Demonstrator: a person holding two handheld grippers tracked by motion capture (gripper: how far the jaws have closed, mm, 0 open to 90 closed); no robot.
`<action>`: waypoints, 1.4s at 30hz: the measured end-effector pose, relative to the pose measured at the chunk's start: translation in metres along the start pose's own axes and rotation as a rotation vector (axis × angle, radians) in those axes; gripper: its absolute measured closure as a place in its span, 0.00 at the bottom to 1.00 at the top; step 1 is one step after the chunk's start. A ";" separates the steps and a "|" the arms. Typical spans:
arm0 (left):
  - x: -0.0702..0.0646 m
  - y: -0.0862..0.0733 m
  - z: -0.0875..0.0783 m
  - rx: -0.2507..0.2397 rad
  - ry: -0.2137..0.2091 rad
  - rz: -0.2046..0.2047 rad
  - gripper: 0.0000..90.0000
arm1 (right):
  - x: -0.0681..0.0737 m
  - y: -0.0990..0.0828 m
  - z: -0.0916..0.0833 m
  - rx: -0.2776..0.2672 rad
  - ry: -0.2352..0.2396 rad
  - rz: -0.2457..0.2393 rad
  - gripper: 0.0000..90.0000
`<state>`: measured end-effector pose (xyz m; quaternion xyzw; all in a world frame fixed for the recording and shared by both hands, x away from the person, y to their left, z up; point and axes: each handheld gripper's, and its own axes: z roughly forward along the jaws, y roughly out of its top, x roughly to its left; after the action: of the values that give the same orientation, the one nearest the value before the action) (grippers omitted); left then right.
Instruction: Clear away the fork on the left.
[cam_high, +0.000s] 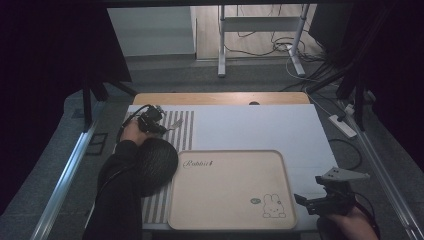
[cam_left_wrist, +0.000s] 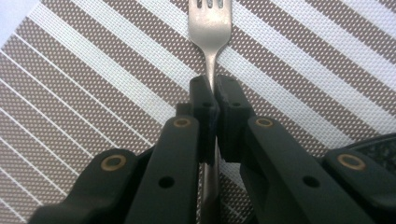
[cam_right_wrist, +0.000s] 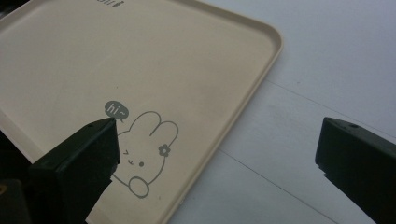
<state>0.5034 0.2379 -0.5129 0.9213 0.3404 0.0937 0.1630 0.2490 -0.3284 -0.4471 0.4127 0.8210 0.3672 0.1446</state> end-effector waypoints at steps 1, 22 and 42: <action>0.000 0.000 0.000 0.015 0.036 0.016 0.96 | 0.000 0.000 0.000 0.000 0.000 0.000 0.00; 0.014 -0.017 -0.039 0.085 0.056 -0.110 0.96 | 0.000 0.000 0.000 0.001 -0.002 0.002 0.00; -0.035 -0.033 -0.050 -0.029 -0.102 -0.216 0.96 | 0.000 0.000 0.000 0.002 -0.004 0.000 0.00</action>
<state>0.4434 0.2508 -0.4809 0.8805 0.4274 0.0338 0.2024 0.2492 -0.3280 -0.4472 0.4138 0.8210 0.3654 0.1457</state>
